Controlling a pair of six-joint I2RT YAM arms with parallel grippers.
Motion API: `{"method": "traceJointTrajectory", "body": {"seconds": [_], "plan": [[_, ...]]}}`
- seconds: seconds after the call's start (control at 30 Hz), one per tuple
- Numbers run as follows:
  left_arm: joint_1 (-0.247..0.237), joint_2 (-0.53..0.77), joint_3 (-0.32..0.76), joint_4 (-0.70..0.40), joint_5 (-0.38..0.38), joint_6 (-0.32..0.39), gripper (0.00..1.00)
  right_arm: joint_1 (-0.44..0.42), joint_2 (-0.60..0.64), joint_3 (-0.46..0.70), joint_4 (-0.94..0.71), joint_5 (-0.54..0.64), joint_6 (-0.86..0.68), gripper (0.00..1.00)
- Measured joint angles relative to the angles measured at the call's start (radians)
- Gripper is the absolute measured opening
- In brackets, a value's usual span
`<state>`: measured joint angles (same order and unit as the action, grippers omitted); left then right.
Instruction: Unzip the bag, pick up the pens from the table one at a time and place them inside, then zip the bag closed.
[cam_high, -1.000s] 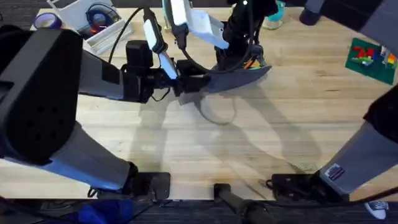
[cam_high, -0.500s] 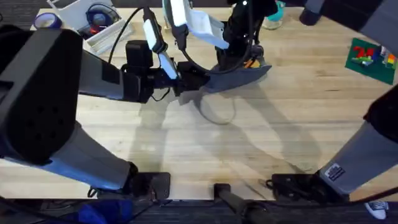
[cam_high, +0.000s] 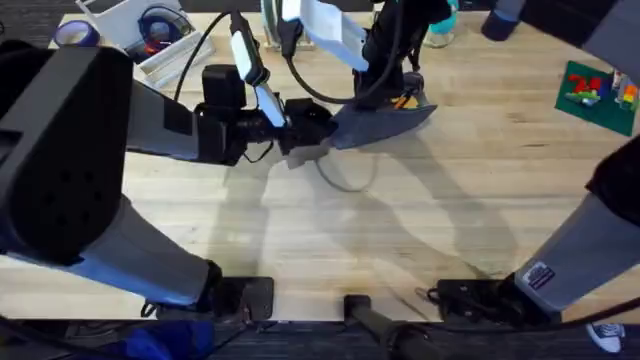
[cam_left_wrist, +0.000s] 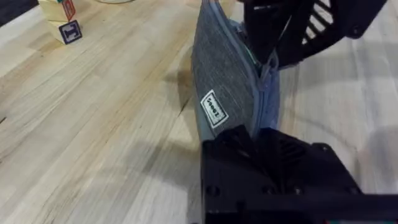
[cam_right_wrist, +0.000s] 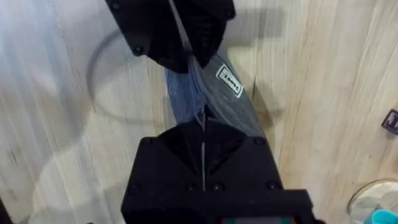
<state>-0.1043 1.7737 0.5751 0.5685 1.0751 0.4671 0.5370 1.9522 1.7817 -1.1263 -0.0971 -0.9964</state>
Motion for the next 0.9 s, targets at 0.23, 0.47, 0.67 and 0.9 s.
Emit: {"method": "traceJointTrajectory", "body": {"seconds": [0.23, 0.47, 0.67, 0.9], "plan": [[0.000, 0.000, 0.000, -0.001, 0.000, 0.000, 0.045, -0.006, 0.000, 0.002, 0.000, 0.025, 0.072, 0.030], [0.000, 0.000, 0.000, -0.001, 0.000, 0.000, 0.045, -0.029, 0.000, 0.017, -0.021, 0.029, 0.129, 0.031], [0.000, 0.000, 0.000, -0.003, 0.000, 0.000, 0.044, -0.045, 0.000, 0.018, -0.052, 0.029, 0.149, 0.031], [0.000, 0.000, 0.000, -0.004, 0.001, 0.000, 0.044, -0.087, 0.000, 0.018, -0.077, 0.016, 0.175, 0.032]]}}
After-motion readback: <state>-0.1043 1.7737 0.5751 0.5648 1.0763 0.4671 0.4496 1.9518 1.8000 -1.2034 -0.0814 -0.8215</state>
